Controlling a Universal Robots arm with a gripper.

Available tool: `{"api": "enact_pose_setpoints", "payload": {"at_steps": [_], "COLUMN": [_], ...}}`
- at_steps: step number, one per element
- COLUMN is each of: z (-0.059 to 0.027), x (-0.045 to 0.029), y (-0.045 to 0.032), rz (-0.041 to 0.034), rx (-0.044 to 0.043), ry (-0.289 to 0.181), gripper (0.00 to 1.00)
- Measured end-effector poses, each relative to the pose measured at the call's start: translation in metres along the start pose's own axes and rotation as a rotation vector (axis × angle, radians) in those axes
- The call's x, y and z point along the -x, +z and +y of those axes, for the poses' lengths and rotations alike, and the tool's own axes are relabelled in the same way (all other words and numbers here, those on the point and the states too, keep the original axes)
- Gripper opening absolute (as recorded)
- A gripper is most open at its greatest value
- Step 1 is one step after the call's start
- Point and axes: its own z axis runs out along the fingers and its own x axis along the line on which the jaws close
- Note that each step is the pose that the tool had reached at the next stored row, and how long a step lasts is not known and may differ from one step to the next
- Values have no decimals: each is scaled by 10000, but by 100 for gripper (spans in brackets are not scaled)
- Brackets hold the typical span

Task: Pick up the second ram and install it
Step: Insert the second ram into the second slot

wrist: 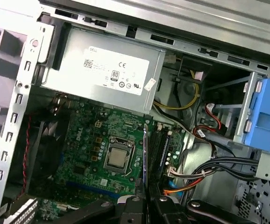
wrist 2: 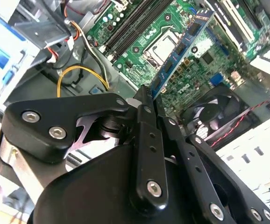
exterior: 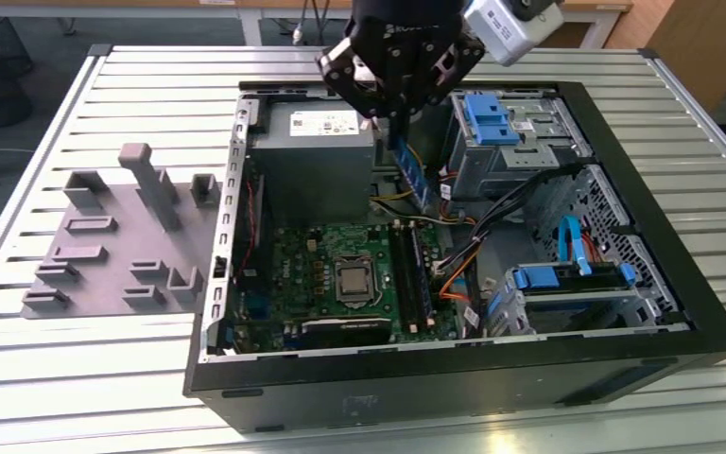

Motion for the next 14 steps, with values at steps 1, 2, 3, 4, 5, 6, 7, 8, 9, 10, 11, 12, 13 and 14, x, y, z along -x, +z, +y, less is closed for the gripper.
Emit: {"api": "enact_pose_setpoints", "payload": {"at_steps": [1,2,3,4,5,6,7,8,9,10,11,12,13,14], "z": [0,1,1,1,2,2,3,3,4,4,2,0,-4,-8], "x": [0,0,0,0,0,0,0,0,0,1,8,19,34,53], "y": [3,5,8,10,13,17,21,25,31,38,47,58,71,88], "rz": [2,4,5,7,9,11,13,14,15,16,17,17,17,17], "rx": [-3,-6,-9,-13,-17,-20,-24,-27,-29,-30,-32,-33,-33,-32], "ry": [164,328,492,660,825,990,1158,1310,1453,1565,1628,1655,1671,1685], "gripper": [14,14,14,14,14,14,14,14,14,14,14,14,14,14]}}
